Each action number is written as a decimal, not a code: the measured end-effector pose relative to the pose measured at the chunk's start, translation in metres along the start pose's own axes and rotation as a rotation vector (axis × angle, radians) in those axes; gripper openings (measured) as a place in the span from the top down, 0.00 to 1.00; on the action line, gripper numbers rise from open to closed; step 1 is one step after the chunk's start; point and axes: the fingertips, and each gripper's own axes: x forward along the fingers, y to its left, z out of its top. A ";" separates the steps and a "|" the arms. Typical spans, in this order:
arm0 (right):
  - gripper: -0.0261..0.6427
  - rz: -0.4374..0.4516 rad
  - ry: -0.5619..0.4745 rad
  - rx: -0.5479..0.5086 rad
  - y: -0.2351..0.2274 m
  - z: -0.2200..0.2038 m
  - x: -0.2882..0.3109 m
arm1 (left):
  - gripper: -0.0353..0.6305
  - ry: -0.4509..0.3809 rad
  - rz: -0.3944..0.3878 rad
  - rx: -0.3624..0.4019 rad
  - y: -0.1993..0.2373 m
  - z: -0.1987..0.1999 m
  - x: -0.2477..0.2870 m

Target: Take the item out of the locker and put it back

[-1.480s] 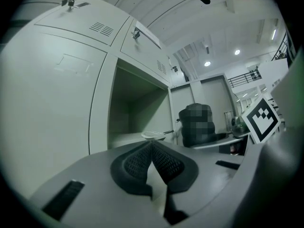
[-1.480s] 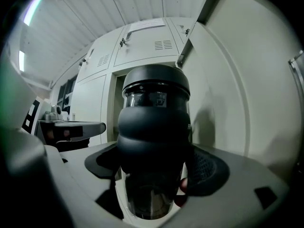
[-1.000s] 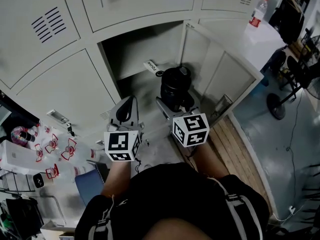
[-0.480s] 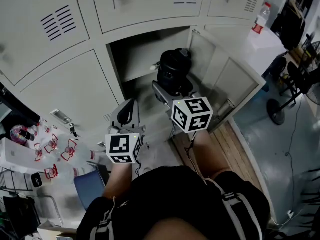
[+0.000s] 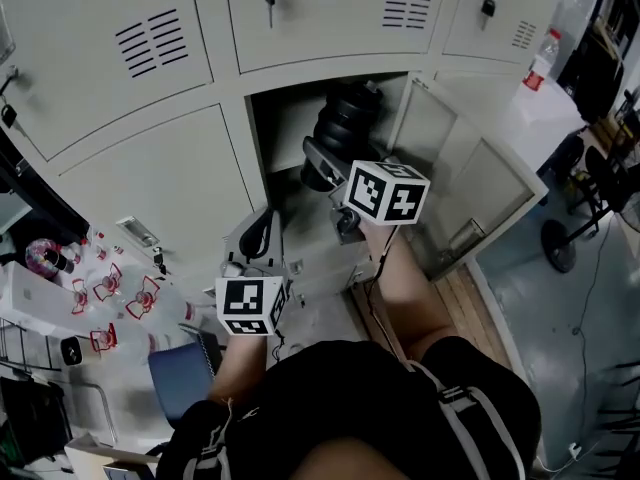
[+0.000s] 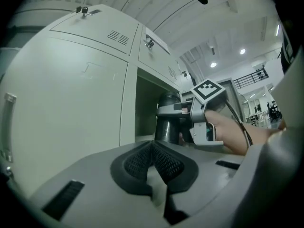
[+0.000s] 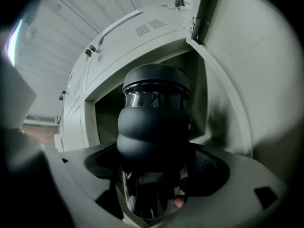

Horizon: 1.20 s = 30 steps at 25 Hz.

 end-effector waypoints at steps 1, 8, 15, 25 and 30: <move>0.31 0.005 0.005 0.019 0.000 0.002 0.005 | 0.93 0.000 0.005 0.001 0.003 0.000 0.000; 0.31 0.006 -0.006 0.048 0.001 0.025 0.033 | 0.93 -0.005 0.038 0.013 0.018 0.003 -0.002; 0.31 -0.061 -0.004 -0.105 -0.003 0.037 0.062 | 0.93 0.000 0.056 0.013 0.027 0.001 -0.001; 0.31 -0.133 0.029 -0.369 -0.013 0.027 0.091 | 0.93 0.010 0.074 0.007 0.037 0.000 0.003; 0.31 -0.109 0.036 -0.390 -0.011 0.025 0.092 | 0.93 0.004 0.078 0.001 0.039 -0.001 0.005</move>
